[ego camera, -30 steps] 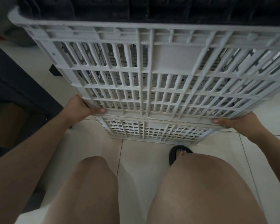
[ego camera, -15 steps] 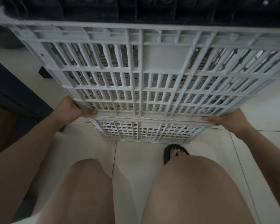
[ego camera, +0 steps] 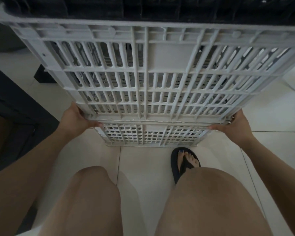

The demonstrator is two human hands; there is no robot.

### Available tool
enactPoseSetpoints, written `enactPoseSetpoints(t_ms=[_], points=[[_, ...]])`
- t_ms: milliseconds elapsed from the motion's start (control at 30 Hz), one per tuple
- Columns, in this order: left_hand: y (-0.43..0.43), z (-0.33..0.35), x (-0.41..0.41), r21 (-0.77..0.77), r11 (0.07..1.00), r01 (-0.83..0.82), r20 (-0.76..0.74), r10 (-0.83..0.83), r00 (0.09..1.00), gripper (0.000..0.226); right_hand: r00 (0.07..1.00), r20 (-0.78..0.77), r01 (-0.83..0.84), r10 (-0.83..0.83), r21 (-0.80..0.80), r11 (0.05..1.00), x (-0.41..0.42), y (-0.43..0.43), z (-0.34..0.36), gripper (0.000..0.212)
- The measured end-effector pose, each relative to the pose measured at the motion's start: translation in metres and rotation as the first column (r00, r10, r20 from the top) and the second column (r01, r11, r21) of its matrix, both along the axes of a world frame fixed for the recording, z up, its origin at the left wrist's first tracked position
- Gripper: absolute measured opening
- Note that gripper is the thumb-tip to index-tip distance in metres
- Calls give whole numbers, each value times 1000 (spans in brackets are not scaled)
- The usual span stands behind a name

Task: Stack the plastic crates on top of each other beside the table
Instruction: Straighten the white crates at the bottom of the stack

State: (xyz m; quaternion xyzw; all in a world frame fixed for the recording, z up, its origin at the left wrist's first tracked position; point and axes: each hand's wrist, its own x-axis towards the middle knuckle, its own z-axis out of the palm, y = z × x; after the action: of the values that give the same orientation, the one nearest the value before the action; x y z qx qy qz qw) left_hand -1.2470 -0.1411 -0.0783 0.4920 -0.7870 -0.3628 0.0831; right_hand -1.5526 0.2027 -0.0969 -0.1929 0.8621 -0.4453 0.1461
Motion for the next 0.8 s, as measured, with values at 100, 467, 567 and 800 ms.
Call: enactPoseSetpoints(t_ms=[100, 467, 567, 800], points=[[7, 0, 0, 5, 999, -44, -46, 44, 998, 69, 1000, -18, 13, -13, 7, 1000, 1, 0, 0, 91], [20, -5, -4, 1, 998, -58, -120, 58, 991, 73, 1000, -17, 24, -25, -42, 999, 12, -2, -1, 70], [26, -7, -4, -10, 998, -63, -145, 61, 988, 61, 998, -50, 46, -47, -34, 998, 14, -2, -1, 59], [20, -1, -8, 56, 995, -84, -121, 90, 989, 87, 994, -95, 74, -62, 127, 989, 9, -3, 12, 80]])
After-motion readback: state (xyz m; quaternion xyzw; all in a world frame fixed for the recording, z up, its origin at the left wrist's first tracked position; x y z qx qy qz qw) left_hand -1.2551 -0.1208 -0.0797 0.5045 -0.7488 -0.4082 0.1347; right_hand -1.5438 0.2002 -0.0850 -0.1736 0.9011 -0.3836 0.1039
